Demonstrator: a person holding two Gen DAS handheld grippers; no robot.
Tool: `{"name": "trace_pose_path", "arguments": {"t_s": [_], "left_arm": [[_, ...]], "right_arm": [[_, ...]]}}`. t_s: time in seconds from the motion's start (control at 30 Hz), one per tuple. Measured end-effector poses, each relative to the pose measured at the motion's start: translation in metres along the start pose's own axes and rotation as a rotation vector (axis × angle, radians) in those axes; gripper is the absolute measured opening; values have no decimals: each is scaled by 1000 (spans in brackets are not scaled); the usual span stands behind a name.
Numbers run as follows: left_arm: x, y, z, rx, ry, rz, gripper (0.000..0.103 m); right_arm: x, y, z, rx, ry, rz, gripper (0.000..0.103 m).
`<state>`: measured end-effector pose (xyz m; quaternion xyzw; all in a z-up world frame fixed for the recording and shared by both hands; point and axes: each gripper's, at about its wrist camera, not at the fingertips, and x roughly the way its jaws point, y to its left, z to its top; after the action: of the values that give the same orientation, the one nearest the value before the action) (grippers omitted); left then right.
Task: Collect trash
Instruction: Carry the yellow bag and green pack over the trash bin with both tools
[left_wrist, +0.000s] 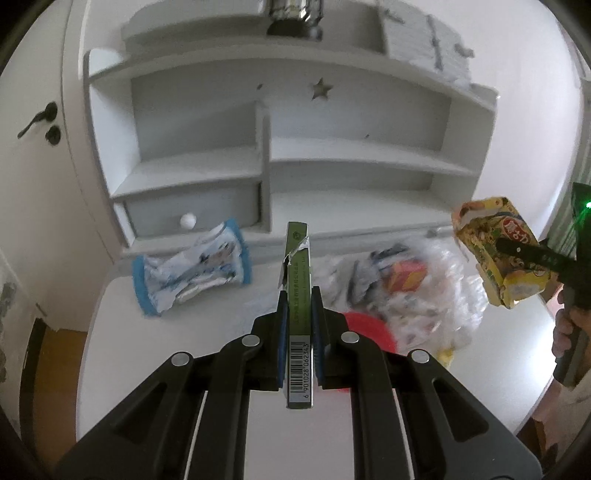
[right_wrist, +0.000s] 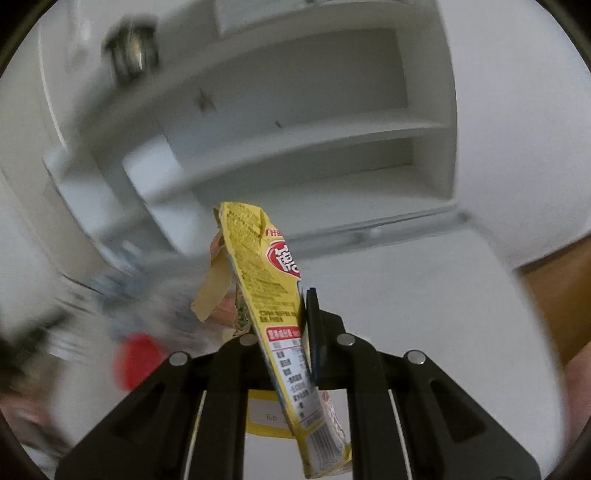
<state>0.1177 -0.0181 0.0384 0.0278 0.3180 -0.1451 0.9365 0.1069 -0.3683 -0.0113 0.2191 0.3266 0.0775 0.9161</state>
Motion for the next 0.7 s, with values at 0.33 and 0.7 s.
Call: {"name": "trace_pose_path", "arguments": {"t_s": [0.33,0.7], "left_arm": [[-29,-188,45,204,-169,-420,10],[4,-507,-141,557,368,-1034,10]], "right_arm": [[-191,-71,20,57,-309,-150,11],[-298,-315,-140,527,-150,-640,11]]}}
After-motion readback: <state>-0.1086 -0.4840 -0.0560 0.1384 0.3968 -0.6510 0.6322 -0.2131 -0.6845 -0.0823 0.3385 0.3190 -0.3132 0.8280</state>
